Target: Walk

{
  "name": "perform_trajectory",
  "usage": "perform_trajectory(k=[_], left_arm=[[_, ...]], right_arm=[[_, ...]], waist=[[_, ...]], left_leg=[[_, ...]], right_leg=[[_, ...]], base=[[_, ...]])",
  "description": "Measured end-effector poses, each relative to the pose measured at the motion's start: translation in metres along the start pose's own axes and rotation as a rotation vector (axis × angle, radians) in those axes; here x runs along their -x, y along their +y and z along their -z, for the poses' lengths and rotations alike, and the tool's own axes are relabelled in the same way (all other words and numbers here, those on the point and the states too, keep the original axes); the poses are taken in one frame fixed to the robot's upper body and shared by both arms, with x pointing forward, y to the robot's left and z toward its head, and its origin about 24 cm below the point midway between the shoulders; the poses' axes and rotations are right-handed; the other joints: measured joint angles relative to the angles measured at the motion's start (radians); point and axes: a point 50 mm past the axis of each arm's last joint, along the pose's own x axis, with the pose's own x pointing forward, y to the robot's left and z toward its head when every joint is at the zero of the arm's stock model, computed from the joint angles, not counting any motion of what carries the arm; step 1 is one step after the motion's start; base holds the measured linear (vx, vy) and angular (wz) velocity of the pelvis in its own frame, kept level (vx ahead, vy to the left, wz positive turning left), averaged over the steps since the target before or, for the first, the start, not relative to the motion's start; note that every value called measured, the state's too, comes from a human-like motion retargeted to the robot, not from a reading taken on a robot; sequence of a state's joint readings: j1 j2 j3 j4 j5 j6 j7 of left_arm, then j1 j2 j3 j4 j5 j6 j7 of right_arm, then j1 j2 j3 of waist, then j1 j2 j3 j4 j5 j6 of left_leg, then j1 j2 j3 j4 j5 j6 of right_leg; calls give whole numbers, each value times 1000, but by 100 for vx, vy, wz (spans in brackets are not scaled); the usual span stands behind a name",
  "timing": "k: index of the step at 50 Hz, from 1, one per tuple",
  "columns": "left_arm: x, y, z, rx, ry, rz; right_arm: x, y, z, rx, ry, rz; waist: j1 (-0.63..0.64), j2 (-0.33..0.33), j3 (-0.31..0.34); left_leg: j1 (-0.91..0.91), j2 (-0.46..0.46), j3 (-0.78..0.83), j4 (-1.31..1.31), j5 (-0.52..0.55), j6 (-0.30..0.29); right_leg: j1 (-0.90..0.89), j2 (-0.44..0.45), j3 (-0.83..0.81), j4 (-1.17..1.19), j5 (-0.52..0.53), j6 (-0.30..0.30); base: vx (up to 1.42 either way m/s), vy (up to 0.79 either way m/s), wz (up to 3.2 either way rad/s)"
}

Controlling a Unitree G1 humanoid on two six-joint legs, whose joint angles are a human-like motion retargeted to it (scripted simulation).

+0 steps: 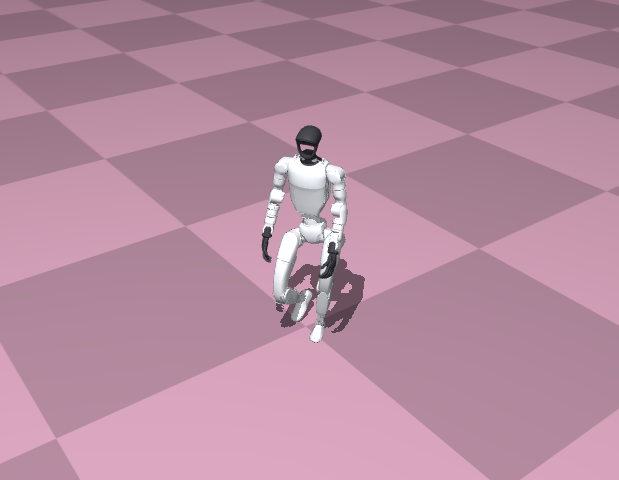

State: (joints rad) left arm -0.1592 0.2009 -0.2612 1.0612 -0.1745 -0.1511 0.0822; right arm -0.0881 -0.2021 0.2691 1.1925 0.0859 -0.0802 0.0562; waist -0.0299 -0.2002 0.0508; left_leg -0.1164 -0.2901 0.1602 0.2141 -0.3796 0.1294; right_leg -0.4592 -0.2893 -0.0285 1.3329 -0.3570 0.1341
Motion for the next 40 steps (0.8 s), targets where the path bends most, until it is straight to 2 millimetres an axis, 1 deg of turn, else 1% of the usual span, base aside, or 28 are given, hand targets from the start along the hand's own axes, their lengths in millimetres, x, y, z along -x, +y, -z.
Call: perform_trajectory(k=[3, 5, 7, 10, 12, 15, 16, 17, 18, 20, 24, 27, 30, 32, 35, 38, 40], left_arm=[[-8, 7, -29, 1, -78, -30], [-12, 10, -45, 4, -124, -41], [-13, 11, -56, -1, -158, -43], [-14, 10, -67, -15, -195, -35], [-14, 7, -68, -25, -206, -27], [-14, 2, -68, -40, -207, -4], [-10, -7, -50, -39, -169, 16], [-8, -12, -39, -41, -143, 30], [-10, -9, -42, -50, -140, 32], [-8, -11, -29, -53, -91, 50], [5, -21, 21, -62, 73, 94], [20, -25, 58, -65, 200, 121], [33, -27, 83, -59, 291, 136], [38, -26, 92, -50, 322, 135], [42, -23, 98, -36, 338, 125], [41, -19, 95, -15, 321, 108], [42, -20, 96, 0, 313, 101]], right_arm=[[1, -3, 3, 18, 12, 10], [2, -6, 6, 29, 22, 18], [3, -7, 10, 37, 39, 22], [4, -10, 16, 40, 63, 27], [6, -9, 22, 40, 80, 24], [7, -9, 27, 31, 98, 18], [10, -1, 39, 26, 124, 8], [11, 3, 45, 20, 138, 4], [10, -4, 38, 13, 125, 14], [9, -7, 36, -3, 122, 19], [10, -6, 40, -45, 128, 25], [9, -6, 37, -70, 108, 32], [8, -10, 26, -80, 63, 46], [6, -15, 15, -76, 25, 64], [3, -22, -4, -68, -36, 94], [1, -31, -28, -64, -104, 128], [0, -34, -39, -58, -142, 145]], waist=[[-24, 37, 10], [-34, 67, 18], [-42, 89, 18], [-44, 125, 13], [-44, 125, 8], [-41, 143, 1], [-22, 134, -5], [-14, 132, -8], [-29, 149, -7], [-38, 168, -2], [-37, 202, 1], [-29, 239, -3], [-7, 273, -8], [15, 278, -9], [53, 266, -7], [85, 233, 1], [107, 225, 4]], left_leg=[[64, 26, -23, -48, -7, -10], [104, 50, -37, -78, -16, -13], [134, 67, -46, -97, -29, -12], [165, 102, -50, -113, -51, -12], [176, 103, -50, -100, -74, -10], [189, 122, -60, -71, -118, -10], [190, 119, -42, -22, -146, -11], [192, 121, -39, 14, -170, -12], [195, 133, -67, 24, -184, -15], [202, 154, -90, 79, -209, -25], [169, 214, -99, 313, -242, -65], [83, 294, -87, 583, -209, -107], [-40, 396, -63, 871, -126, -125], [-121, 447, -46, 1006, -101, -108], [-233, 489, -20, 1116, -120, -67], [-325, 476, 8, 1083, -158, -36], [-371, 472, 24, 1019, -183, -28]], right_leg=[[-62, 22, -29, -124, -39, -24], [-84, 55, -45, -258, -44, -26], [-93, 96, -43, -422, -27, -13], [-81, 175, -21, -712, 28, 18], [-87, 196, 7, -818, 39, 35], [-64, 232, 24, -944, 83, 46], [-75, 240, 51, -901, 81, 46], [-75, 248, 62, -882, 87, 47], [-55, 255, 40, -909, 105, 47], [-20, 273, 27, -913, 133, 41], [37, 322, 17, -863, 148, 20], [79, 378, 3, -858, 140, -10], [116, 433, -12, -879, 116, -50], [141, 451, -15, -896, 97, -70], [179, 456, -9, -918, 74, -84], [224, 435, 1, -952, 57, -81], [248, 433, 6, -953, 37, -81]], base=[[0, 0, 0], [0, 0, 0], [0, 0, 0], [0, 0, 0], [0, 0, 0], [-1, -1, -8], [-2, -3, -38], [0, 0, 0], [6, -2, 35], [6, -2, 36], [1, -1, 4], [0, -5, 19], [-2, -5, 21], [-1, -2, 9], [0, 0, 0], [0, 0, 0], [0, 0, 0]])
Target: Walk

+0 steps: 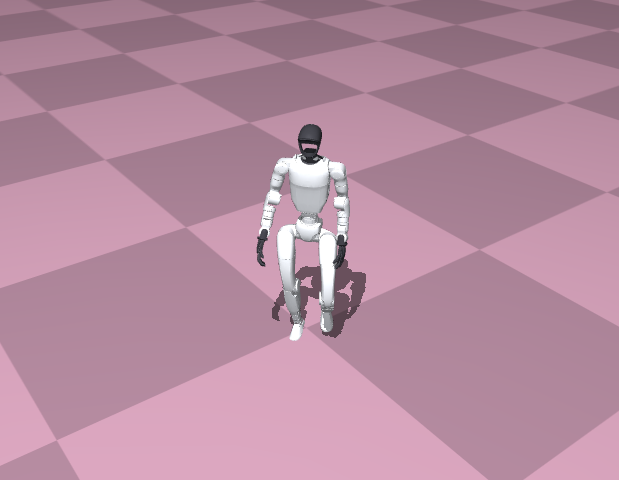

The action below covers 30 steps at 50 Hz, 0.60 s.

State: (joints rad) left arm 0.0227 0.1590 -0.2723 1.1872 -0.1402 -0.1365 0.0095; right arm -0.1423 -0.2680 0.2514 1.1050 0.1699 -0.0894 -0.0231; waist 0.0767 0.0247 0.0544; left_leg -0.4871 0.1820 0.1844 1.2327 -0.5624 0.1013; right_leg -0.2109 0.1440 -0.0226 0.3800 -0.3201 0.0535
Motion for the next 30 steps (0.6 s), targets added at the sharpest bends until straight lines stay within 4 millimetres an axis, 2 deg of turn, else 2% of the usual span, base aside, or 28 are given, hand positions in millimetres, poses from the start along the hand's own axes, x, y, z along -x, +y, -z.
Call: perform_trajectory(k=[3, 7, 11, 15, 20, 22, 27, 30], left_arm=[[-1, 2, -8, 14, -31, -9], [-2, 2, -12, 20, -51, -12], [-2, -2, -11, 19, -48, -4], [-2, -6, -9, 16, -38, 6], [-3, -4, -13, 5, -41, 0], [-4, -3, -17, 2, -48, -3], [-7, 2, -38, -17, -109, -15], [-9, 7, -59, -42, -172, -33]], right_arm=[[-4, -4, -22, -4, -67, 21], [-7, -6, -40, 6, -124, 30], [-7, -4, -43, 28, -135, 19], [-8, 3, -44, 46, -133, -9], [-6, 18, -21, 45, -55, -68], [-3, 23, -8, 40, -9, -89], [3, 30, 21, 24, 89, -128], [6, 29, 31, 26, 120, -126]], waist=[[12, -39, 13], [20, -70, 19], [18, -79, 12], [11, -102, 3], [3, -148, -5], [-5, -171, -9], [-41, -224, -14], [-70, -229, -13]], left_leg=[[-31, -59, 33, -200, 10, 1], [-34, -141, 53, -524, 67, -19], [-28, -200, 40, -769, 118, -42], [18, -254, 32, -905, 186, -44], [82, -321, 26, -896, 234, -23], [109, -355, 23, -891, 237, -10], [199, -448, 15, -940, 225, 25], [264, -475, 5, -986, 214, 37]], right_leg=[[54, -40, 7, -36, -16, 8], [108, -82, 5, -54, -44, 15], [130, -101, 1, -24, -82, 15], [144, -132, 4, 45, -131, 19], [142, -191, 22, 219, -177, 47], [124, -223, 30, 323, -163, 73], [3, -328, 30, 690, -8, 154], [-99, -387, 16, 878, 37, 146]], base=[[0, 2, 15], [0, 4, 19], [0, 0, 0], [0, 0, 0], [0, 0, 0], [0, 0, 0], [1, 4, 12], [0, 5, 12]])
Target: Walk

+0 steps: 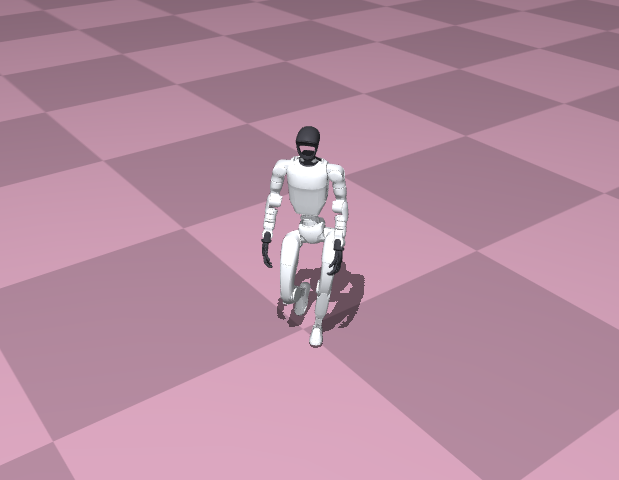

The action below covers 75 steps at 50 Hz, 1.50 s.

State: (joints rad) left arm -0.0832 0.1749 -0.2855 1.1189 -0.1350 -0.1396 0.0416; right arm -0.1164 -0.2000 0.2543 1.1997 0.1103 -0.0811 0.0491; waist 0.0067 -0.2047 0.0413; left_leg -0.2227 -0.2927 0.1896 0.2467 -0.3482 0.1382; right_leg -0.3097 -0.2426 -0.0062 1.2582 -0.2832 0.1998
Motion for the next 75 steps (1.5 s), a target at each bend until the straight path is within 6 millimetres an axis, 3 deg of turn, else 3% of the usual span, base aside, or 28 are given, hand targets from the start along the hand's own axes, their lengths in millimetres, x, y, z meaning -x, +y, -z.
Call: perform_trajectory(k=[3, 7, 11, 15, 18, 20, 22, 25, 30, 35, 38, 43, 49, 55, 57, 61, 66, 72, 75], left_arm=[[-5, 7, -21, -18, -66, -28], [-9, 17, -52, -14, -153, -74], [-11, 23, -72, 3, -216, -99], [-11, 23, -81, 2, -254, -96], [-11, 20, -81, -6, -258, -88], [-11, 17, -75, -14, -239, -74], [-7, 1, -44, -15, -163, -38], [-8, 2, -32, -31, -98, -12], [6, -12, 27, -36, 103, 48], [23, -17, 70, -25, 248, 75], [26, -16, 75, -15, 264, 65], [21, -12, 62, 8, 207, 33], [11, -9, 35, 29, 99, 18], [7, -14, 21, 14, 47, 34], [5, -14, 14, 9, 34, 38], [3, -15, 11, 0, 27, 41], [2, -10, 8, -19, 31, 26], [-2, -5, -1, -39, 11, 12], [-4, 1, -13, -48, -24, -7]], right_arm=[[1, -3, 5, 7, 10, 17], [2, -9, 4, 23, 4, 46], [3, -14, 7, 37, 13, 65], [5, -17, 12, 46, 36, 74], [6, -16, 19, 45, 61, 66], [7, -16, 22, 43, 74, 59], [11, -4, 41, 37, 118, 39], [9, -12, 32, 24, 111, 41], [9, -9, 37, -8, 122, 35], [7, -10, 25, -26, 69, 46], [4, -14, 8, -19, 5, 75], [1, -24, -27, -15, -106, 132], [-2, -30, -67, -19, -224, 160], [-2, -29, -78, 9, -259, 142], [-2, -27, -82, 22, -265, 127], [-4, -15, -68, 37, -220, 79], [-4, -3, -34, 39, -106, 28], [1, 3, 9, 13, 34, -10], [3, 1, 16, 1, 60, -2]], waist=[[-31, 15, 5], [-66, 62, 18], [-85, 113, 26], [-87, 160, 22], [-86, 164, 15], [-84, 172, 13], [-58, 157, 0], [-79, 187, 7], [-80, 215, 9], [-62, 272, 7], [-31, 289, 8], [32, 260, 17], [73, 190, 37], [77, 158, 37], [69, 134, 35], [63, 121, 24], [56, 77, 11], [22, 13, 0], [-4, 8, -2]], left_leg=[[66, -3, -16, -38, -10, 0], [150, 25, -43, -88, -26, -9], [218, 63, -60, -126, -52, -11], [264, 105, -57, -155, -82, -10], [281, 108, -58, -140, -115, -8], [293, 117, -64, -123, -141, -8], [298, 113, -41, -53, -182, -12], [315, 142, -94, -1, -218, -24], [292, 206, -108, 252, -262, -70], [141, 352, -95, 722, -162, -141], [20, 437, -79, 959, -95, -134], [-166, 492, -44, 1085, -150, -65], [-289, 408, 3, 797, -194, -37], [-305, 299, 8, 338, -122, -73], [-259, 239, 5, 136, -52, -77], [-233, 200, -8, 73, -13, -77], [-178, 131, -21, 112, 15, -49], [-78, 17, -35, 82, -3, -3], [-13, -9, -44, 35, -11, 10]], right_leg=[[-96, -37, -19, 76, -44, -41], [-196, -26, -55, -29, -114, -86], [-240, 43, -69, -317, -113, -79], [-233, 147, -32, -695, -38, -38], [-238, 175, 7, -830, -12, -18], [-223, 193, 18, -891, 17, -12], [-240, 207, 56, -824, 19, -11], [-185, 224, 14, -847, 57, -17], [-115, 275, 0, -771, 67, -43], [-41, 377, -23, -773, 43, -103], [-2, 418, -28, -795, 16, -140], [61, 421, -13, -823, -23, -159], [157, 363, 9, -884, -59, -147], [226, 317, 8, -896, -101, -139], [242, 284, 8, -899, -114, -134], [255, 264, 16, -814, -166, -130], [255, 209, 39, -632, -195, -94], [135, 95, 45, -208, -37, 5], [26, 37, 28, -5, 23, 2]], base=[[0, 2, 4], [0, 0, 0], [0, 0, 0], [0, 0, 0], [0, 0, 0], [-1, -2, -14], [-1, -2, -21], [7, -3, 35], [3, -5, 9], [0, -3, 9], [0, 0, 0], [-1, 1, 1], [-5, 7, 9], [-7, 4, 9], [-3, 1, 4], [0, 0, 0], [0, 0, 0], [1, 4, 3], [1, 5, 1]])
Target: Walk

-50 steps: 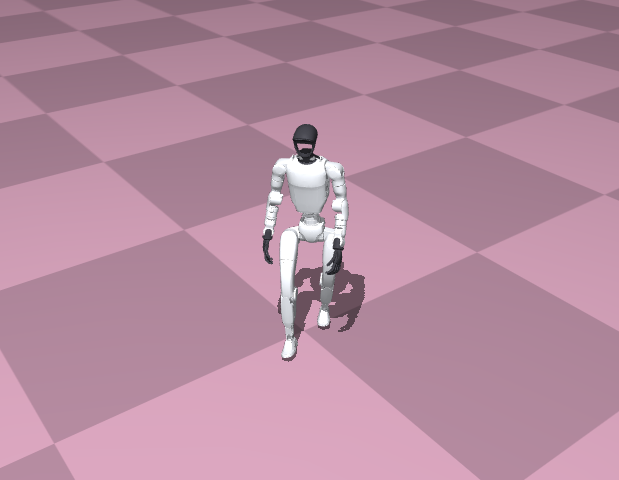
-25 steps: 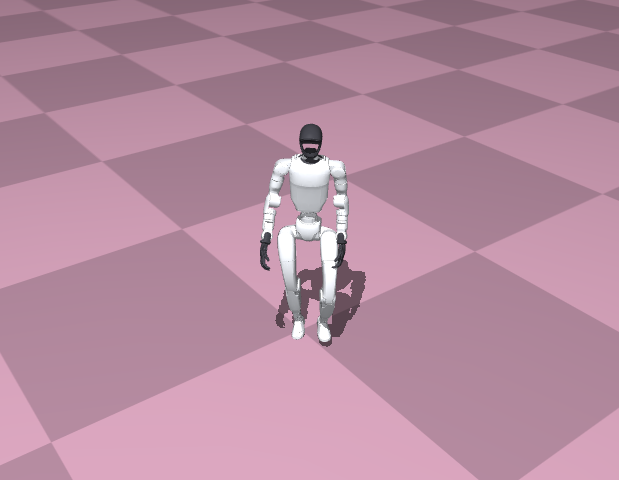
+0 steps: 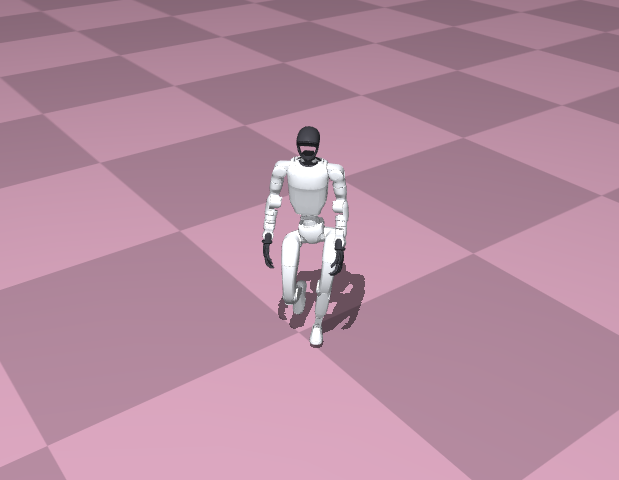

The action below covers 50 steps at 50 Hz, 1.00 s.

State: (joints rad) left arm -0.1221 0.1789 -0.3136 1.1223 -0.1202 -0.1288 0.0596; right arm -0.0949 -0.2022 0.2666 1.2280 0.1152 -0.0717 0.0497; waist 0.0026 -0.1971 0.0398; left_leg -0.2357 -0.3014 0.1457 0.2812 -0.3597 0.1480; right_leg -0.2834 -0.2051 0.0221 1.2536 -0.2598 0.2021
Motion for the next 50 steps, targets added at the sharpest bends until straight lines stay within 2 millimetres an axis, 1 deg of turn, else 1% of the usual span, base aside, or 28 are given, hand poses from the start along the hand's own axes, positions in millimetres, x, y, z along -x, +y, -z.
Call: perform_trajectory(k=[2, 4, 5, 7, 8, 10, 13, 15, 17, 19, 21, 25, 27, 30, 32, 34, 36, 38, 40, 41, 43, 45, 47, 50], left_arm=[[-2, 4, -9, -2, -24, -20], [-4, 8, -16, -1, -44, -40], [-5, 10, -20, 1, -53, -50], [-7, 14, -31, 15, -77, -69], [-7, 14, -32, 19, -80, -74], [-8, 15, -35, 30, -90, -81], [-8, 14, -38, 36, -103, -78], [-8, 12, -39, 34, -111, -72], [-8, 9, -40, 29, -114, -59], [-8, 4, -33, 21, -90, -38], [-6, -2, -20, 13, -48, -12], [2, -15, 15, 3, 72, 46], [8, -20, 34, 5, 138, 70], [17, -24, 58, 11, 223, 93], [22, -24, 68, 14, 255, 97], [23, -22, 71, 16, 263, 90], [22, -19, 68, 19, 252, 75], [18, -15, 60, 23, 221, 57], [14, -12, 48, 28, 175, 43], [10, -10, 39, 31, 146, 37], [6, -6, 23, 36, 90, 27], [3, -4, 11, 38, 44, 24], [1, -4, 3, 35, 9, 26], [-1, -3, -6, 25, -21, 29]], right_arm=[[0, -3, 1, -4, 0, 13], [1, -5, 1, -5, -5, 28], [1, -7, 0, -5, -8, 35], [0, -12, -6, 1, -26, 53], [1, -12, -6, 2, -27, 57], [1, -15, -8, 6, -30, 66], [1, -17, -6, 15, -22, 72], [2, -15, -2, 21, -8, 67], [2, -14, 0, 25, 0, 59], [2, -13, 2, 25, 9, 49], [2, -11, 5, 22, 19, 39], [3, -7, 12, 6, 43, 18], [4, -6, 15, -3, 51, 12], [4, -6, 16, -11, 48, 12], [4, -7, 13, -14, 34, 17], [3, -9, 8, -16, 9, 31], [3, -13, -1, -16, -23, 51], [2, -16, -10, -16, -55, 71], [1, -18, -20, -18, -85, 86], [0, -19, -27, -20, -103, 90], [-1, -19, -39, -24, -135, 95], [-2, -19, -47, -28, -161, 93], [-2, -18, -52, -29, -179, 88], [-2, -17, -57, -21, -191, 80]], waist=[[-20, 10, 1], [-41, 24, 3], [-52, 32, 4], [-65, 73, 11], [-74, 79, 11], [-83, 109, 13], [-87, 145, 9], [-90, 145, 2], [-88, 154, -5], [-85, 163, -7], [-83, 169, -7], [-83, 180, -5], [-85, 189, -3], [-87, 212, -3], [-82, 237, -3], [-68, 259, -2], [-47, 268, 2], [-23, 261, 8], [1, 245, 14], [10, 232, 19], [26, 206, 29], [38, 185, 38], [44, 168, 43], [45, 140, 45]], left_leg=[[44, -1, -7, -29, -5, 1], [85, 4, -16, -53, -10, -3], [104, 7, -20, -63, -13, -5], [151, 39, -32, -112, -10, -13], [166, 42, -36, -118, -17, -14], [201, 65, -43, -146, -25, -17], [245, 97, -44, -182, -39, -19], [262, 97, -40, -181, -58, -18], [274, 108, -40, -175, -81, -19], [288, 119, -47, -159, -107, -20], [305, 128, -58, -127, -135, -23], [332, 152, -83, -9, -188, -43], [327, 175, -90, 93, -205, -62], [281, 234, -86, 324, -206, -103], [214, 301, -73, 537, -165, -132], [131, 374, -57, 745, -109, -145], [45, 435, -40, 905, -83, -131], [-38, 473, -24, 1005, -102, -98], [-115, 487, -12, 1040, -144, -64], [-150, 477, -7, 1021, -161, -52], [-209, 451, 4, 952, -187, -36], [-248, 417, 14, 832, -193, -35], [-268, 377, 19, 671, -169, -48], [-268, 299, 20, 373, -91, -76]], right_leg=[[-75, -30, -17, 70, -27, -31], [-146, -47, -33, 81, -74, -62], [-180, -53, -41, 69, -99, -76], [-236, -26, -69, -32, -125, -98], [-258, -22, -74, -91, -137, -101], [-286, 14, -87, -248, -133, -97], [-296, 87, -71, -535, -84, -68], [-311, 111, -42, -668, -69, -46], [-306, 135, -30, -779, -42, -36], [-288, 153, -25, -844, -11, -32], [-266, 165, -26, -857, 17, -31], [-218, 189, -33, -788, 43, -43], [-188, 207, -38, -750, 46, -52], [-135, 251, -50, -722, 46, -75], [-100, 296, -63, -729, 36, -99], [-68, 338, -74, -746, 21, -126], [-40, 365, -78, -766, 4, -147], [-12, 374, -75, -781, -11, -157], [15, 373, -66, -791, -26, -160], [30, 365, -60, -801, -30, -159], [63, 349, -48, -819, -42, -154], [97, 333, -37, -834, -56, -149], [129, 315, -28, -844, -72, -145], [170, 276, -23, -851, -99, -138]], base=[[0, 0, 0], [0, 0, 0], [0, 0, 0], [0, 0, 0], [0, 0, 0], [0, 0, 0], [0, 0, 0], [0, 0, 0], [0, 0, 0], [0, 0, 0], [0, 0, 0], [0, 0, 0], [4, -5, 10], [2, -5, 14], [0, 0, 0], [0, 0, 0], [0, 0, 0], [0, 0, 0], [0, 0, 0], [-5, -1, -3], [-5, 0, 1], [-5, 0, 2], [0, 0, 0], [0, 0, 0]])
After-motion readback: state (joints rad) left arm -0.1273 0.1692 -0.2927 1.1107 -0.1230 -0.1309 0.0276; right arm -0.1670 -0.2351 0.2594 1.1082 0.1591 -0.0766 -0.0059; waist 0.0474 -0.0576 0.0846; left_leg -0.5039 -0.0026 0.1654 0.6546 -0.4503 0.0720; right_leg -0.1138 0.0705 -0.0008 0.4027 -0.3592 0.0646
